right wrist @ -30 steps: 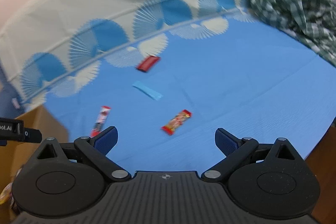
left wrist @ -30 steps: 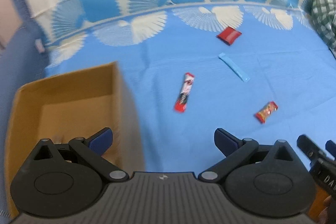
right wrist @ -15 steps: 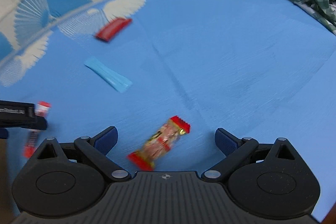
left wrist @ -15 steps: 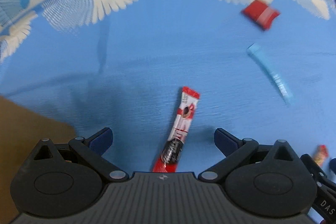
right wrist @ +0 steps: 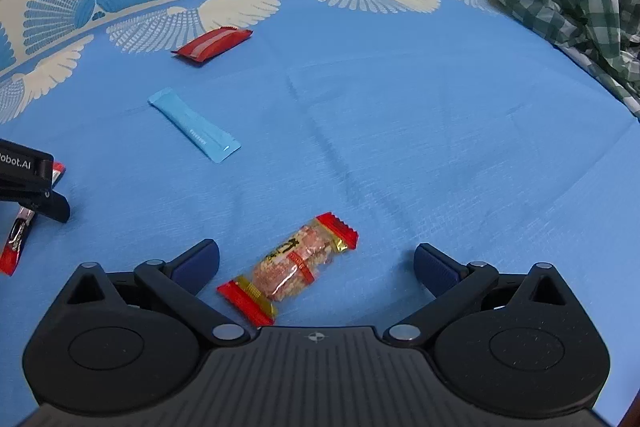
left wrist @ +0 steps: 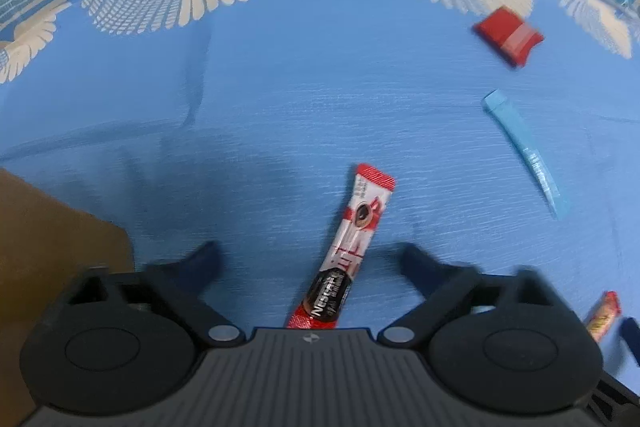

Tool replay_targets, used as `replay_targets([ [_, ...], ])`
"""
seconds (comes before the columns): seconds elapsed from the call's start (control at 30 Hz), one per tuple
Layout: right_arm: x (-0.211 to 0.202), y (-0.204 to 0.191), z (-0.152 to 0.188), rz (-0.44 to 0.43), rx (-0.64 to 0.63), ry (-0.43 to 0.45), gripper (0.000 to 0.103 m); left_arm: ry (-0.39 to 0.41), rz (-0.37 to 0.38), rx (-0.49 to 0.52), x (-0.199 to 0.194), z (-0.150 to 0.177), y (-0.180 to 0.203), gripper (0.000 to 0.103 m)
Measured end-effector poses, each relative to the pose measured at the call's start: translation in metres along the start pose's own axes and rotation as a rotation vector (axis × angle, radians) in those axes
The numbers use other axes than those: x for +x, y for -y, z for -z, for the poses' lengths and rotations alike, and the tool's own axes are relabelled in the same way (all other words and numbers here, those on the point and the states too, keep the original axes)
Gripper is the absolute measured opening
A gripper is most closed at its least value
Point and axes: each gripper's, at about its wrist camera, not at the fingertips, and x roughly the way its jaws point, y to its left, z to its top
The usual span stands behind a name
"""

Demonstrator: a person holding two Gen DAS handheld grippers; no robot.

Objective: Organize snacks
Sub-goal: 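Grasp the red Nescafé stick with the left tool while the right tool grasps the red-wrapped candy, then carry the Nescafé stick with the left tool while the right tool carries the red candy toward the box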

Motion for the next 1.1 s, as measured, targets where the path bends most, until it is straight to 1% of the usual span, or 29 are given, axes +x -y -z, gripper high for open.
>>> replay_targets([
  [0.03, -0.003, 0.000, 0.000, -0.005, 0.000, 0.011, 0.066, 0.022, 0.001, 0.011, -0.007, 0.001, 0.001, 0.050],
  [0.07, -0.008, -0.001, 0.000, -0.011, -0.008, 0.027, 0.050, 0.024, 0.008, 0.029, -0.012, 0.001, 0.003, 0.010],
  [0.1, -0.011, -0.001, -0.001, -0.025, -0.018, 0.032, 0.025, 0.007, 0.017, 0.033, -0.016, 0.001, 0.003, 0.010],
  [0.13, -0.013, -0.002, -0.003, -0.046, -0.019, 0.020, 0.022, -0.002, 0.032, 0.017, -0.020, 0.002, 0.002, 0.010],
  [0.2, -0.015, -0.003, -0.005, -0.060, -0.021, -0.003, 0.020, 0.011, 0.055, 0.017, -0.034, 0.006, 0.001, 0.009],
  [0.3, -0.026, 0.005, -0.010, -0.079, 0.023, -0.024, 0.020, 0.044, 0.088, 0.019, -0.066, 0.014, 0.000, 0.009],
  [0.4, -0.055, 0.012, -0.018, -0.094, 0.045, 0.014, 0.020, 0.086, 0.126, 0.018, -0.107, 0.028, 0.001, 0.009],
  [0.57, -0.127, 0.019, -0.028, -0.158, 0.047, 0.108, 0.020, 0.161, 0.140, 0.036, -0.184, 0.064, -0.001, 0.009],
  [0.7, -0.190, 0.022, -0.025, -0.223, 0.041, 0.166, 0.020, 0.200, 0.134, 0.030, -0.240, 0.103, -0.018, 0.009],
  [0.83, -0.255, 0.019, -0.007, -0.311, 0.009, 0.201, 0.020, 0.236, 0.103, 0.017, -0.291, 0.145, -0.046, 0.009],
  [0.97, -0.308, 0.010, 0.016, -0.398, -0.037, 0.213, 0.020, 0.264, 0.048, -0.001, -0.332, 0.188, -0.079, 0.009],
  [1.1, -0.353, -0.006, 0.044, -0.484, -0.096, 0.205, 0.020, 0.274, 0.004, -0.032, -0.362, 0.235, -0.115, 0.010],
])
